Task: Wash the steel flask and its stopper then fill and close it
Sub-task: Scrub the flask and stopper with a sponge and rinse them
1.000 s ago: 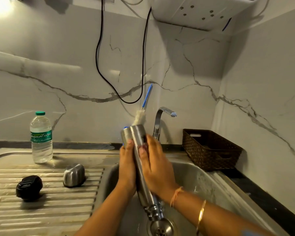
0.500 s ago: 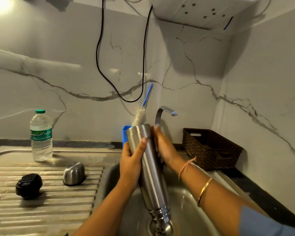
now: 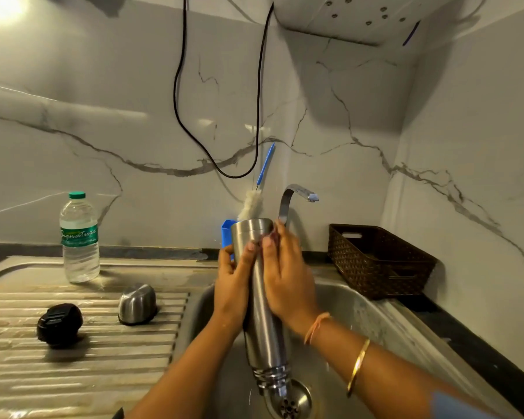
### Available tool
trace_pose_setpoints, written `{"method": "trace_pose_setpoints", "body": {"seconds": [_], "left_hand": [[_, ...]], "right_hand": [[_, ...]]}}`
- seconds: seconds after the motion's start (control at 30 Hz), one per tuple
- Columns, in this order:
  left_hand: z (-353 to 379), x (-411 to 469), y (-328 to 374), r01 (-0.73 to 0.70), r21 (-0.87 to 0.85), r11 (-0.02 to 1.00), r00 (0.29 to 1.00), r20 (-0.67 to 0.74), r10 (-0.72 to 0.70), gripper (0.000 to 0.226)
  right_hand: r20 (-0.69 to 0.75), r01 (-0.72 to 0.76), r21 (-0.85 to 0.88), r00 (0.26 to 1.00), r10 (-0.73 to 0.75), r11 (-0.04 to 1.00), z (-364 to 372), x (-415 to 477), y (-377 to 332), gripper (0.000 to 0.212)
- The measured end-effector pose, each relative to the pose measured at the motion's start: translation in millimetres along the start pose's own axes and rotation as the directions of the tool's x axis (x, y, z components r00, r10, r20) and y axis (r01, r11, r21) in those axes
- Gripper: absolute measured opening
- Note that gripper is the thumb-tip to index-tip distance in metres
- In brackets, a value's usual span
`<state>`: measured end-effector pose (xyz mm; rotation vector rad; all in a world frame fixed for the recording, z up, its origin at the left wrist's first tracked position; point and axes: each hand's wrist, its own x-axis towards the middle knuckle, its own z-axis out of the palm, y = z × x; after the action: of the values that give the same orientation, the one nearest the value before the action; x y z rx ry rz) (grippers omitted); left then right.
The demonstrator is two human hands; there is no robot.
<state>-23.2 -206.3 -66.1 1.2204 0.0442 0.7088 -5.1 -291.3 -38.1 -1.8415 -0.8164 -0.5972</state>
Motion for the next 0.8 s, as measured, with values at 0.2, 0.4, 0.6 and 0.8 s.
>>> {"method": "trace_pose_setpoints", "body": {"seconds": [0.2,0.4,0.6,0.8], "left_hand": [[5.1,-2.4,8.0,0.061,-0.032,0.998,0.989,0.138,-0.057,0.053],[4.9,-2.7,4.7,0.185,-0.107,0.977,0.975,0.148,-0.168,0.076],[3.0,-1.1,4.5,0.097,-0.008,0.995,0.995,0.021,-0.097,0.068],[-3.9,2.8,2.7,0.043,0.175,0.984,0.997,-0.069,-0.032,0.049]], "right_hand": [[0.197,-0.344,0.422,0.938,0.286,0.838,-25.6,67.6,-6.3,0.032],[0.35,-0.589,0.481,0.808,0.473,0.65,-17.8,54.8,6.3,0.041],[0.346,-0.64,0.401,0.768,0.539,0.655,5.3,10.5,28.8,0.046],[0.3,-0.636,0.372,0.771,0.561,0.675,13.1,-28.0,36.6,0.043]]}}
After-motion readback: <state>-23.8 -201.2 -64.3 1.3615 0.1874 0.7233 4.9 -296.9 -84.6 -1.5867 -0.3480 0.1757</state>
